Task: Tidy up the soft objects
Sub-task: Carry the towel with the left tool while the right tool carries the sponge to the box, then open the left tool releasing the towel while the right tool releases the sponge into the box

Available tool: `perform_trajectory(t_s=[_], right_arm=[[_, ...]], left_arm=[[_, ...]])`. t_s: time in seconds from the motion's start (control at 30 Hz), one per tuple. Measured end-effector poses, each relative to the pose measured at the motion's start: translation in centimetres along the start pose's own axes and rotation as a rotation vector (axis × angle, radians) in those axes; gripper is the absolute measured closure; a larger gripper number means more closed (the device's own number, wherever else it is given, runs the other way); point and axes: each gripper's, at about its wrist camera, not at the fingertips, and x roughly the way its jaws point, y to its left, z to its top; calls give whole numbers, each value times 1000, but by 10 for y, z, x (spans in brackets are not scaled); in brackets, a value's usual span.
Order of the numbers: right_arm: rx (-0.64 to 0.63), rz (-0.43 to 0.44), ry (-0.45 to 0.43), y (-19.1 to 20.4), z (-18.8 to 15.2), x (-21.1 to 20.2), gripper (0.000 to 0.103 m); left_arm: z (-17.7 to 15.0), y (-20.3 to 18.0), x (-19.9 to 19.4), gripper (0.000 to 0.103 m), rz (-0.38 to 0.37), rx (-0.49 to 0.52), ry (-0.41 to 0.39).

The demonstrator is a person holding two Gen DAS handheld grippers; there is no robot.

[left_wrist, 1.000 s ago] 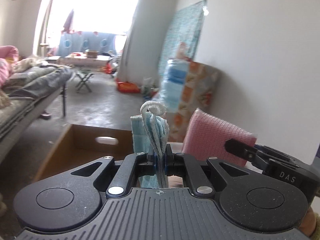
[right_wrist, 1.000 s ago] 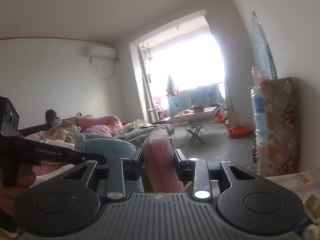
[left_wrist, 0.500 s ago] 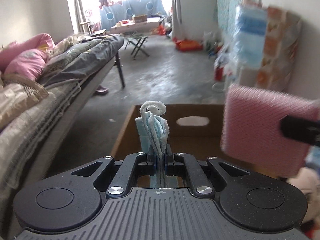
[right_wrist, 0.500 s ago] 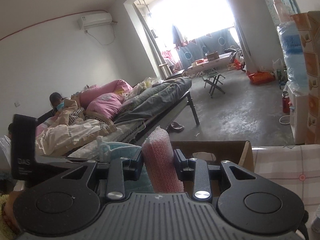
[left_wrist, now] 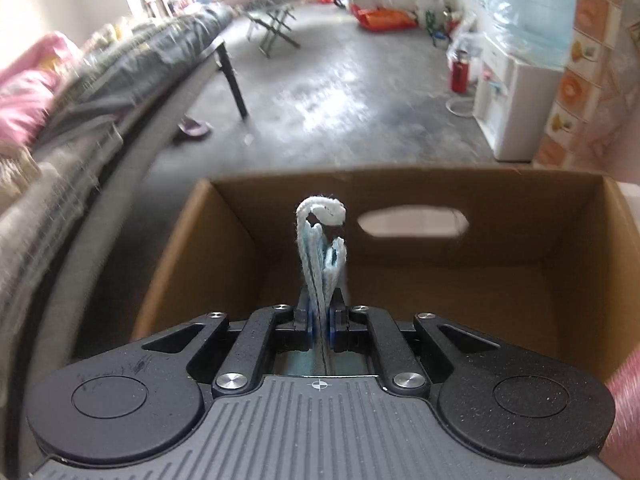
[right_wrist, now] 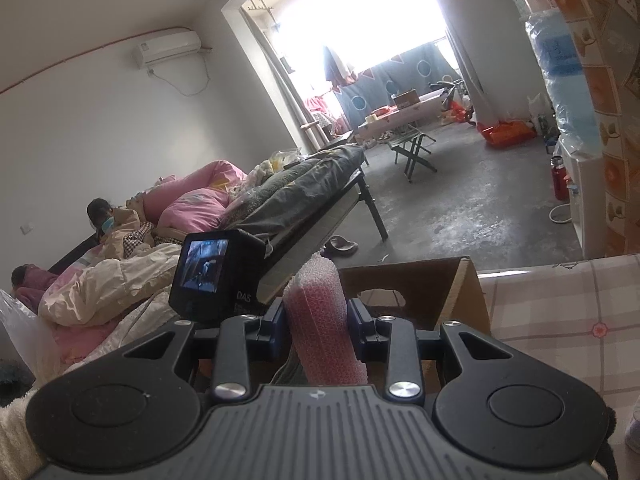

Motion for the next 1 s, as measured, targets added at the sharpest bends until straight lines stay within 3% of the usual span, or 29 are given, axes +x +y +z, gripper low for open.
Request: perform_trajectory(t_s=[0.2, 0.33, 0.43, 0.5, 0.57, 0.83, 1.0], right_arm=[[28, 22, 14, -3, -1, 5, 68], [28, 24, 14, 1, -1, 7, 68], [29, 17, 14, 4, 0, 8, 68], [25, 10, 13, 6, 1, 6, 68], [18, 0, 15, 8, 3, 6, 68], [24, -43, 88, 14, 12, 28, 68], [68, -70, 253, 13, 18, 84, 68]], left_arm=[[2, -8, -7, 97, 118, 40, -77], [-1, -23, 11, 90, 206, 161, -20], [-3, -17, 8, 77, 175, 147, 3], [-2, -3, -3, 59, 127, 75, -9], [-2, 11, -17, 47, 91, 5, -42], [-19, 53, -83, 40, 12, -133, -150], [-38, 82, -110, 36, -58, -227, -188]])
